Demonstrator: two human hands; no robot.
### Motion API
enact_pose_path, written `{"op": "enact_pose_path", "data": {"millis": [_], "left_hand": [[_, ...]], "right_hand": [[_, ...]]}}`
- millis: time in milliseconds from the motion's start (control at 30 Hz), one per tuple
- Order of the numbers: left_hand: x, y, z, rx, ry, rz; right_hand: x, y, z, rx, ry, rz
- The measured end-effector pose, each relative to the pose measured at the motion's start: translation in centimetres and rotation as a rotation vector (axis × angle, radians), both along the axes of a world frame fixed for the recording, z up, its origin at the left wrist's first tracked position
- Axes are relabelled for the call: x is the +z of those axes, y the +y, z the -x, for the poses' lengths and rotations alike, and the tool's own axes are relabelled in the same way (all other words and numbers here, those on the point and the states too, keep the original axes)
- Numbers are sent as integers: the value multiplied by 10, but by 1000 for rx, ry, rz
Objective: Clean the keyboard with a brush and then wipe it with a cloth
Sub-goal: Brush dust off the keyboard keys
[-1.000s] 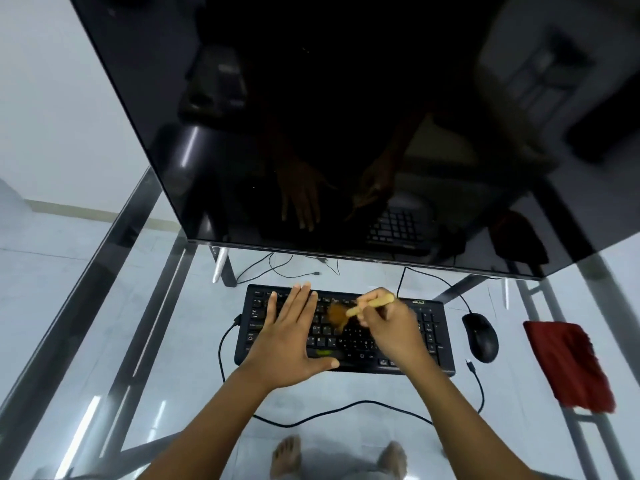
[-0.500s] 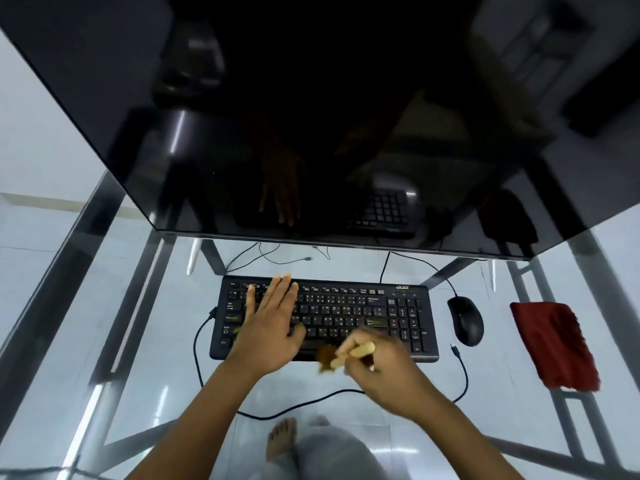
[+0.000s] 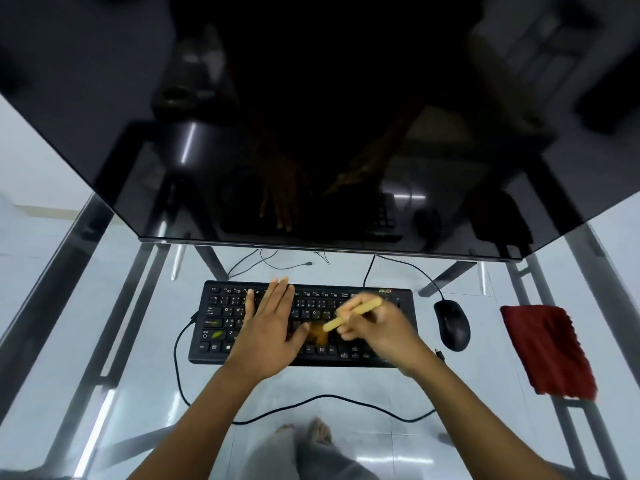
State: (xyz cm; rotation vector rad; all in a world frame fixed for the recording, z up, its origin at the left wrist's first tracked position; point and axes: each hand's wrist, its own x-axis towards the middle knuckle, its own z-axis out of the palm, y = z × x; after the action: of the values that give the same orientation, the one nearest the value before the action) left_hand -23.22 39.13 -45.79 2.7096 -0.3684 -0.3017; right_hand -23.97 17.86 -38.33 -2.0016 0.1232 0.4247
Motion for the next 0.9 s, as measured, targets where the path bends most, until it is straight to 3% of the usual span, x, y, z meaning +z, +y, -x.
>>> {"op": "enact_pose_path", "data": {"millis": [67,133,167,233,267,367,467,533,600,667,733,833,900], "left_hand": [[0,-4,1,-37,39,-49],[1,-10,3,-42,61,-92],[2,-12,3,-35,65,-99],[2,-15,5,-41,76,-95],[3,-17,5,-62,77,-102],[5,-29,1,-113,49,-125],[5,-45,-7,-126,8,-103],[4,-57,-10,-130,3,-72],[3,-68,-12,-159,-3,-63],[-1,-73,-12,-180,-4,-62],[-5,-72,-11,-194,10,-75],[-6,-69,-11,-204,-3,-79],[-3,-68,-13,-207,9,-74]], "right_hand": [[-7,-3,-7,-29,-134,104],[-6,-10,-13,-209,-265,122],[-6,-13,-15,-244,-237,56],[-5,-11,-15,-102,-54,-41],[-6,-13,-12,-57,-42,9],[-10,-35,-10,-292,-241,115],[-5,-47,-6,-234,-142,29],[-6,-55,-4,-193,-139,155],[-6,-71,-5,-326,-286,343],[-4,-82,-3,-334,-242,276],[-4,-83,5,-170,-72,169],[-6,-90,12,-310,-244,272],[-4,-95,14,-361,-240,164]]}}
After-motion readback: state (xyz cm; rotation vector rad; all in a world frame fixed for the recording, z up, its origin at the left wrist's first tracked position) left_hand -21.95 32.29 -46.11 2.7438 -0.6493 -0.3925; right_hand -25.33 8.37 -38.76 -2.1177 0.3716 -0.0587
